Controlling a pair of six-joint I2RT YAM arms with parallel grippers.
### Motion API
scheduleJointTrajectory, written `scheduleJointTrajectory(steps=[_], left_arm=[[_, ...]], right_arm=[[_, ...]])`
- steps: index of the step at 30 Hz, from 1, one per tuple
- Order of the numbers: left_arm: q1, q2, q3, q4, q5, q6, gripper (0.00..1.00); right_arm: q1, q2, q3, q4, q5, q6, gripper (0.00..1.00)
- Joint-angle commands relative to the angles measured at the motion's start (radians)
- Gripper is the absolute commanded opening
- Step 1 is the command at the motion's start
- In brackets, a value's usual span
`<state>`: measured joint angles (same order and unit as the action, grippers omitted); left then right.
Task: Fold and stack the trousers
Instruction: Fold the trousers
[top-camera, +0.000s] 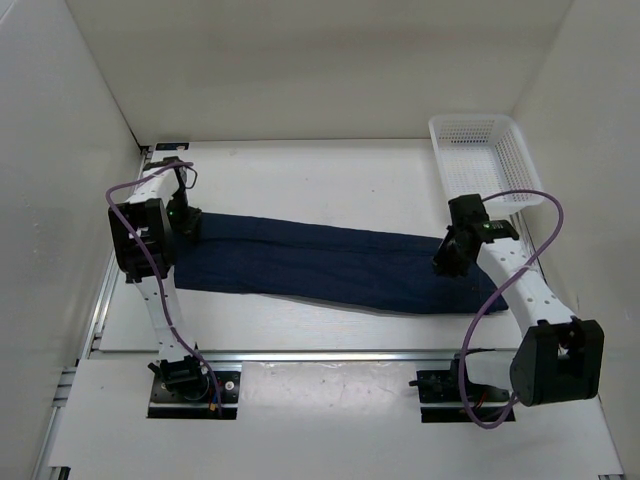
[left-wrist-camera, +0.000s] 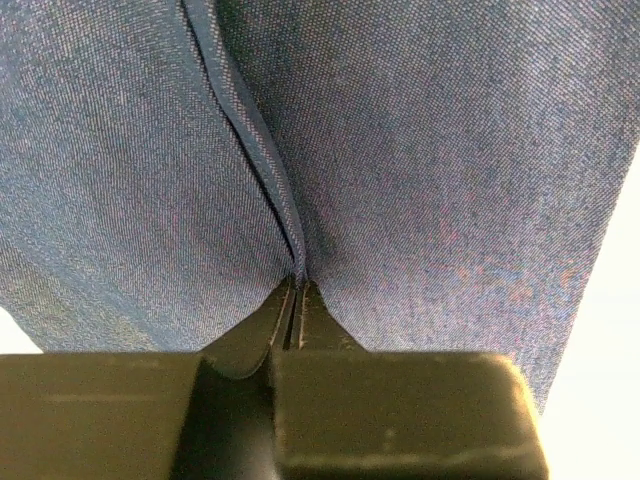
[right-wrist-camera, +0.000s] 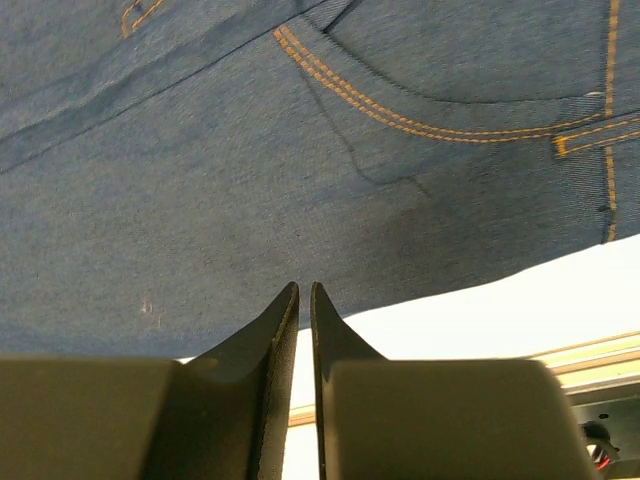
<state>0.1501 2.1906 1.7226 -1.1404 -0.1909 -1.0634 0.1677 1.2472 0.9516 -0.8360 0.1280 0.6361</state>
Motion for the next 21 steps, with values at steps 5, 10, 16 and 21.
scheduleJointTrajectory(steps=[5,10,16,21], left_arm=[[-0.003,-0.057,0.0,0.01,-0.01,0.003,0.1],[-0.003,-0.115,0.012,0.001,-0.019,0.025,0.1],[-0.012,-0.153,0.045,-0.009,-0.019,0.034,0.1],[-0.043,-0.153,0.094,-0.018,-0.01,0.043,0.1]], right_arm=[[-0.137,0.009,0.044,0.008,0.035,-0.058,0.29],[-0.278,0.098,0.062,0.032,-0.002,-0.079,0.41],[-0.324,0.213,0.131,0.081,-0.059,0.057,0.39],[-0.324,0.351,0.251,0.061,0.025,0.131,0.39]])
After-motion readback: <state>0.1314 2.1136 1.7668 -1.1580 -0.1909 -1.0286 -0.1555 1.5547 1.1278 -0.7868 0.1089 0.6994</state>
